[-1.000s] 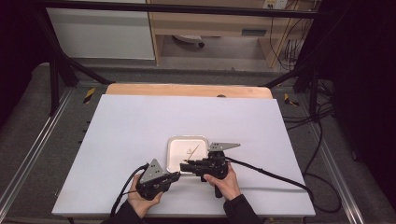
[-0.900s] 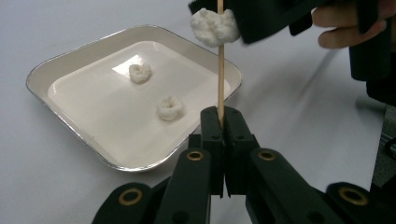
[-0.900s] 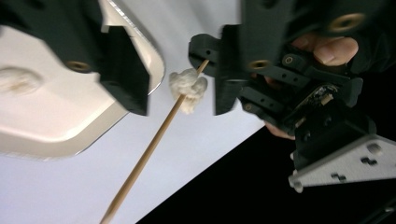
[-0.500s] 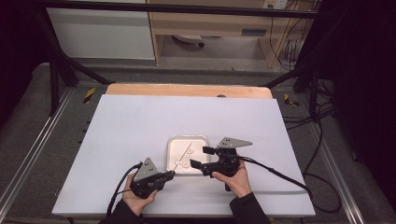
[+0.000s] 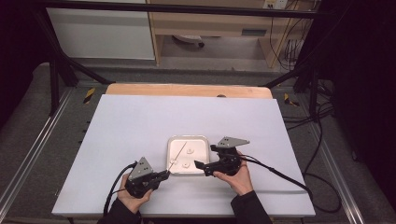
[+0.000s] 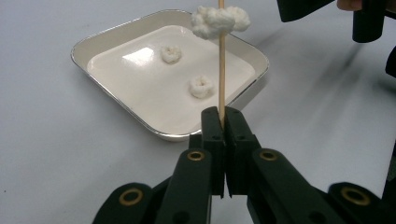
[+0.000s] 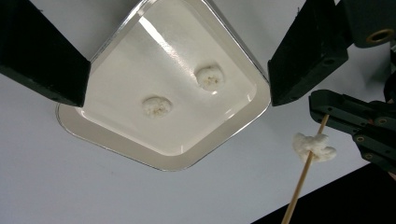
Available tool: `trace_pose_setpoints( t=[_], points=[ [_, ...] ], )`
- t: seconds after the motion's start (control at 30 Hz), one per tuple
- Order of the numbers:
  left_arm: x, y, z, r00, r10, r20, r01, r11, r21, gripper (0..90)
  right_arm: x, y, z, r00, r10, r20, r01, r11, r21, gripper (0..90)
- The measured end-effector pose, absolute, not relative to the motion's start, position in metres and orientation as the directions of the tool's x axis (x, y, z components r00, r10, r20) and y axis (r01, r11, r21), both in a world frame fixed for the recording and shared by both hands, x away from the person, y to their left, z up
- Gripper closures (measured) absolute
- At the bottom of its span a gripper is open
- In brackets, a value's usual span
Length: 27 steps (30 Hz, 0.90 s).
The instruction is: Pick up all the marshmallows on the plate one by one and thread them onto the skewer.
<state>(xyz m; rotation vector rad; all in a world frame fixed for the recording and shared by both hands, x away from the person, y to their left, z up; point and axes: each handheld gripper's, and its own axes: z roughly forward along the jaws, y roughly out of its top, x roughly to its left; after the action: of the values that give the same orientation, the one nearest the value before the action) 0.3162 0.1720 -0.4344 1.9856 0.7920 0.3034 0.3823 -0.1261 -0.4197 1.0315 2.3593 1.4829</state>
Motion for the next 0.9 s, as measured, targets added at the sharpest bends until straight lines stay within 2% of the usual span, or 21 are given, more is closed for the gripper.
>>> trace_pose_setpoints(
  t=[0.2, 0.57, 0.9],
  points=[
    [0.318, 0.173, -0.435, 0.765, 0.637, -0.098, 0.393, -0.342, 0.854, 87.9, 0.389, -0.124, -0.421, -0.733, 0.646, 0.211, 0.473, 0.262, 0.841, 7.8],
    [0.318, 0.173, -0.435, 0.767, 0.634, -0.095, 0.391, -0.344, 0.854, 87.9, 0.407, -0.107, -0.422, -0.737, 0.664, 0.126, 0.455, 0.350, 0.819, 10.9],
    [0.320, 0.173, -0.436, 0.769, 0.633, -0.087, 0.383, -0.348, 0.856, 88.0, 0.426, -0.090, -0.426, -0.763, 0.642, 0.075, 0.430, 0.418, 0.800, 24.9]
  ],
)
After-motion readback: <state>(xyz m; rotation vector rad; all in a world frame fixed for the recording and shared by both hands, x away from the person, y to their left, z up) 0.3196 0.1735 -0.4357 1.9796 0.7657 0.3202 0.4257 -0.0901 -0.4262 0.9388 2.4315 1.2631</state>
